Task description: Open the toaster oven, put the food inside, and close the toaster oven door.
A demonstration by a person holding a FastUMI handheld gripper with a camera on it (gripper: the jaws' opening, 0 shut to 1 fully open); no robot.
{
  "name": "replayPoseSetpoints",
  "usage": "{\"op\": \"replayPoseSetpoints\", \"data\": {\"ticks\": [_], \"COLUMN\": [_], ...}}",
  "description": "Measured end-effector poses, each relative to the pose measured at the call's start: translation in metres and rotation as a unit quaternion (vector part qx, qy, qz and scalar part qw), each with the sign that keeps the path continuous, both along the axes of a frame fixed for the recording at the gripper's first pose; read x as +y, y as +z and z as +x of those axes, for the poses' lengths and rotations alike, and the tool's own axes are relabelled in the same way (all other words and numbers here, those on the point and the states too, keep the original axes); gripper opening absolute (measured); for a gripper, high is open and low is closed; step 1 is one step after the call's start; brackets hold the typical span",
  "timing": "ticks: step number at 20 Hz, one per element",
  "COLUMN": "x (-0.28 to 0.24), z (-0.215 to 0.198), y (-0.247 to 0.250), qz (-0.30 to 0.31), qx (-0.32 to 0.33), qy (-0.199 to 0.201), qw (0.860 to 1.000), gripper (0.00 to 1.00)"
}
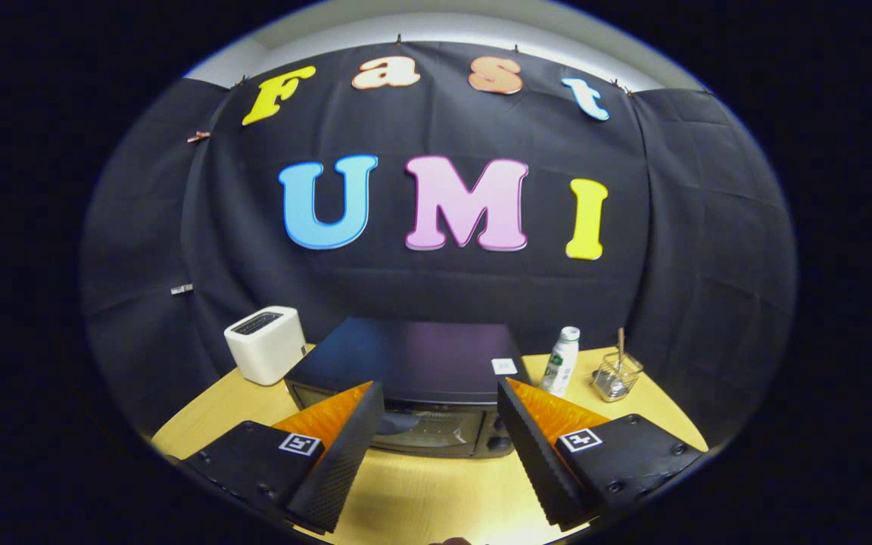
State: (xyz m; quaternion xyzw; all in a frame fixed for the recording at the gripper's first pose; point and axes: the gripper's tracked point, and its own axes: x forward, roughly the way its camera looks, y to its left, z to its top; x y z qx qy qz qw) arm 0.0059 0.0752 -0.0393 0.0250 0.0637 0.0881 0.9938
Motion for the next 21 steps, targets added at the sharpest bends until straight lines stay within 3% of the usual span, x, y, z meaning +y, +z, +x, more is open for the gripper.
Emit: {"op": "replayPoseSetpoints", "data": {"ticks": [8,11,15,21], "x": [-0.104,-0.129,-0.162,-0.167], "z": [-0.06,-0.078,-0.091,-0.084], "y": [0.026,0.019,0.03,0.039], "qz": [-0.003,0.003,0.019,0.029], "qx": [-0.048,-0.033,-0.045,-0.053], "qy": [-0.055,-0.079,-0.114,-0.118], "qw": [0.997,0.996,0.992,0.991], "gripper": [0.98,0.98,0.98,0.98]}}
